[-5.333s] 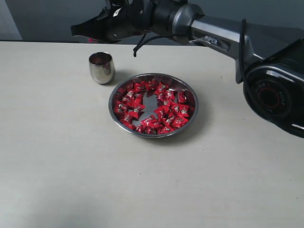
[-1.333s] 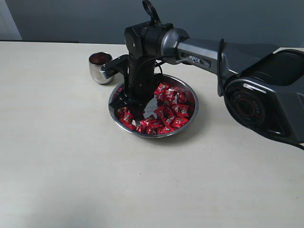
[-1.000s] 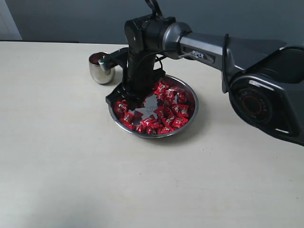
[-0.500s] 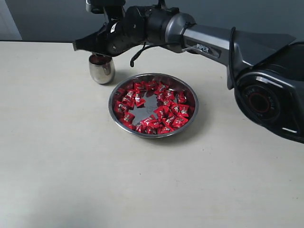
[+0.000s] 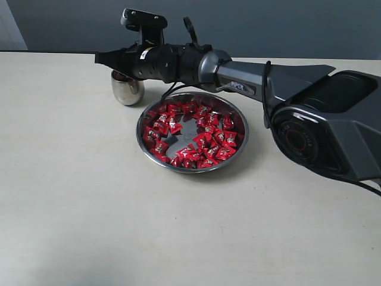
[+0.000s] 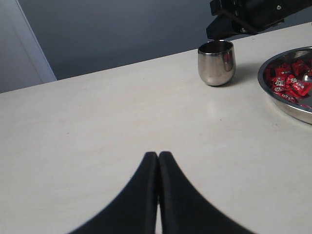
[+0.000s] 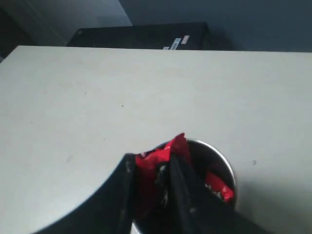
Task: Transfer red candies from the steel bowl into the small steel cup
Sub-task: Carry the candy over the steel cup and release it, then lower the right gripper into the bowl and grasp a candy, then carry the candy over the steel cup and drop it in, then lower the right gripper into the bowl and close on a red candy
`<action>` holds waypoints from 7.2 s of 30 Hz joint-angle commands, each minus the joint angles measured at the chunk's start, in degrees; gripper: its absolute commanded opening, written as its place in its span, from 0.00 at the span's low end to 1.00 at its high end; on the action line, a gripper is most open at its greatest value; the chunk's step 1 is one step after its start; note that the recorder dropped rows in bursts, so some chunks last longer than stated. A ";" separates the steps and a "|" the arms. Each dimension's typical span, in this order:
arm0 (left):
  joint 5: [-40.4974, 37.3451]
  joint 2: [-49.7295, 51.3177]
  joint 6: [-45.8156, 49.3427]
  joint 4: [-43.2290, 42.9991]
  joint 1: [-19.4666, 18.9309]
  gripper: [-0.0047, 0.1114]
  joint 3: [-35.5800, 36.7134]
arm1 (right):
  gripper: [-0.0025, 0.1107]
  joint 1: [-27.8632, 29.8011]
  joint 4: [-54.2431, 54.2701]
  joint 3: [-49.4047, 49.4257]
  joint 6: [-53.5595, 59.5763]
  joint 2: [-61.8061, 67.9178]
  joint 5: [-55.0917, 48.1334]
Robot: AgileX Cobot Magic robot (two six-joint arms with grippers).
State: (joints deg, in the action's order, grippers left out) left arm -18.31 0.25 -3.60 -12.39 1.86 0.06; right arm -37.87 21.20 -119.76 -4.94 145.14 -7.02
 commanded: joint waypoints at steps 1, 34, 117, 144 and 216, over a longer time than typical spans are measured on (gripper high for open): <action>0.39 -0.25 -0.31 0.07 0.02 0.04 -0.06 | 0.03 0.12 -0.07 0.01 -0.03 -0.11 1.44; 0.39 -0.25 -0.31 0.07 0.02 0.04 -0.06 | 0.33 0.12 4.78 0.01 -0.03 -0.68 2.55; 0.39 -0.25 -0.31 0.07 0.02 0.04 -0.06 | 0.02 -2.16 -27.97 0.01 -8.95 -7.19 -19.73; 0.39 -0.25 -0.31 0.07 0.02 0.04 -0.06 | 0.28 -0.47 -19.13 0.01 -13.51 -1.49 -1.20; 0.39 -0.25 -0.31 0.07 0.02 0.04 -0.06 | 0.40 -4.49 -38.66 0.01 -5.74 -3.65 -62.94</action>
State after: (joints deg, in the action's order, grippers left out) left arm -18.31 0.25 -3.60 -12.39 1.86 0.06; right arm -42.08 -17.65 -119.76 -10.47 141.69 -69.38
